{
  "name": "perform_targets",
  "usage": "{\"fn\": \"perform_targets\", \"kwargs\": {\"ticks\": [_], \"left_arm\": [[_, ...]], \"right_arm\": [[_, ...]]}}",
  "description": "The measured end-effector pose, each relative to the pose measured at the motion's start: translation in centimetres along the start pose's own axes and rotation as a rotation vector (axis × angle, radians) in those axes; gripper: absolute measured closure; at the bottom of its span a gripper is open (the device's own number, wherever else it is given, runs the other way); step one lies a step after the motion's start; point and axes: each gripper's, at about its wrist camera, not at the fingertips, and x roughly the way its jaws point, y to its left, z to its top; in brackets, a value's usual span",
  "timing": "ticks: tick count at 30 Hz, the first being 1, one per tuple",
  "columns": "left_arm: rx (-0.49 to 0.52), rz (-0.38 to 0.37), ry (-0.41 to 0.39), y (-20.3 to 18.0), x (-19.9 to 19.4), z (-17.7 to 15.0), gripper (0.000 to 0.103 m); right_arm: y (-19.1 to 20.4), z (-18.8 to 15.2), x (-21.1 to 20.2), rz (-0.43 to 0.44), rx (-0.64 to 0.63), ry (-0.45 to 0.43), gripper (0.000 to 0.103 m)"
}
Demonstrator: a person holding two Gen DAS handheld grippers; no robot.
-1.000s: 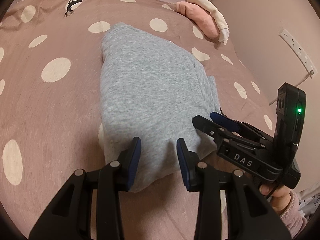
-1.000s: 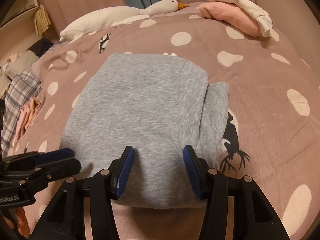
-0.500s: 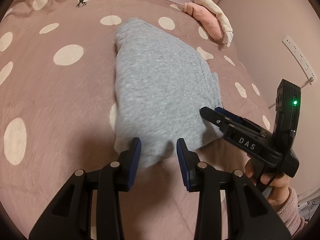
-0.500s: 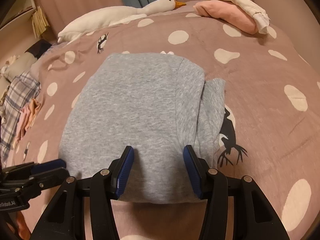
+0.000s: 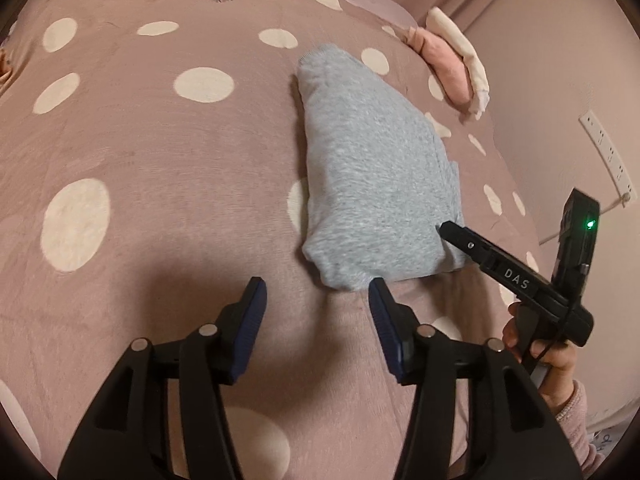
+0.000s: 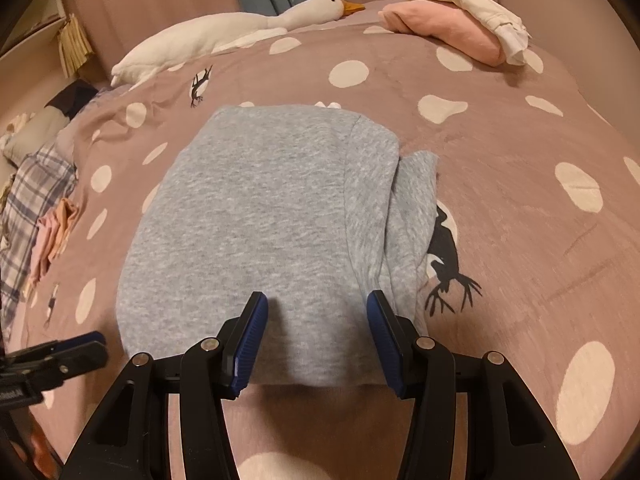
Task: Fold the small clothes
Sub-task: 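Lift both open grippers away from the folded grey sweatshirt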
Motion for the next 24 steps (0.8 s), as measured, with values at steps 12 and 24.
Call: {"fn": "perform_targets", "kwargs": {"ticks": [12, 24], "left_arm": [[-0.064, 0.001, -0.057, 1.3, -3.3, -1.5, 0.039], [-0.080, 0.023, -0.063, 1.0, -3.9, -2.2, 0.023]], "right_arm": [[-0.2, -0.7, -1.1, 0.003, 0.016, 0.005, 0.051], [-2.7, -2.2, -2.7, -0.023, 0.101, 0.012, 0.051]]}}
